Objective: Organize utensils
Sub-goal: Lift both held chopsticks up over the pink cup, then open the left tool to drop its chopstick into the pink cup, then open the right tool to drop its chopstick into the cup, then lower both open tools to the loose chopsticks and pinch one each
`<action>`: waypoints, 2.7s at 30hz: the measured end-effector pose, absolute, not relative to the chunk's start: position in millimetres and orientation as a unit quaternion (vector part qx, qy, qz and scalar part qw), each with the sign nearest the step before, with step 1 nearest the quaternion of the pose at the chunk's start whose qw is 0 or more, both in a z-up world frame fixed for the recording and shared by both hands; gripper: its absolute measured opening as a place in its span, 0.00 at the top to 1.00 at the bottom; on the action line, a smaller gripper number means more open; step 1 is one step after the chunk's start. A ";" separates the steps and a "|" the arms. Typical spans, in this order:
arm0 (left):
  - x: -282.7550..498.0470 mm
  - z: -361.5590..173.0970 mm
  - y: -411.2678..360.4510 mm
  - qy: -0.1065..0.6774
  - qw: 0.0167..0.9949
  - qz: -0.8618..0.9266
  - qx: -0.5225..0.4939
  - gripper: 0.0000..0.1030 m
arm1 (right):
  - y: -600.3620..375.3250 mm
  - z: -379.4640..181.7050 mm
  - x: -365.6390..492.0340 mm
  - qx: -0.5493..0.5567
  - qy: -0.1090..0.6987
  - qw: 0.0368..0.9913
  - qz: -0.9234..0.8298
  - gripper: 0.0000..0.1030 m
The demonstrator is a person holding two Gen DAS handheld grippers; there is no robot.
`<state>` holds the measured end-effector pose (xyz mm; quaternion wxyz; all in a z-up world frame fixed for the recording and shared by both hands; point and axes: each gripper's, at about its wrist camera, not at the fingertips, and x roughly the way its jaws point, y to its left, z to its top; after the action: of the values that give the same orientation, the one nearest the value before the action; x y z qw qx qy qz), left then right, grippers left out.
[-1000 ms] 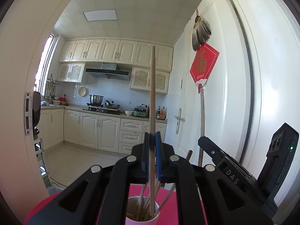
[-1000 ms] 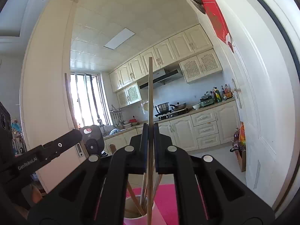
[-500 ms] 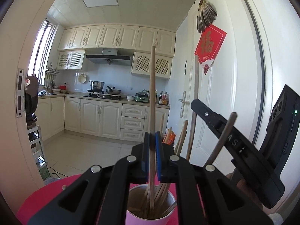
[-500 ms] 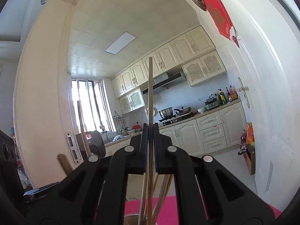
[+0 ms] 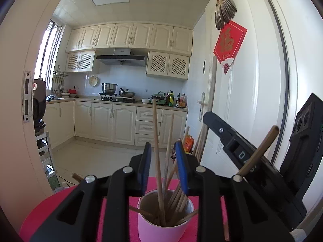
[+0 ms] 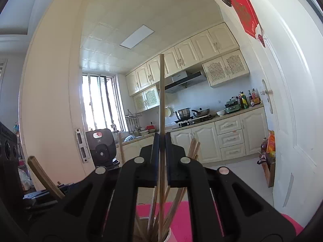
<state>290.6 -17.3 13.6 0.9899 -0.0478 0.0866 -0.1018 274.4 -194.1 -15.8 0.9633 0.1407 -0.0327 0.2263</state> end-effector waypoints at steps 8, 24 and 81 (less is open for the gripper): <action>281.5 17.7 -11.8 0.093 0.991 -0.082 -0.044 0.76 | -188.2 -23.5 259.6 0.116 -0.009 0.966 0.231 0.94; 269.5 18.3 -7.3 0.106 0.992 -0.068 -0.029 0.69 | -175.4 -31.5 241.5 0.093 0.021 0.971 0.217 0.94; 167.9 -42.0 43.2 0.368 0.923 -0.030 -0.108 0.46 | -195.4 -36.4 124.1 0.015 0.162 0.967 0.197 0.51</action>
<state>167.9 43.2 -42.0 0.9230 -0.1082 0.3681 -0.0302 124.1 -195.4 -36.4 0.9668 0.0148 0.1621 0.1971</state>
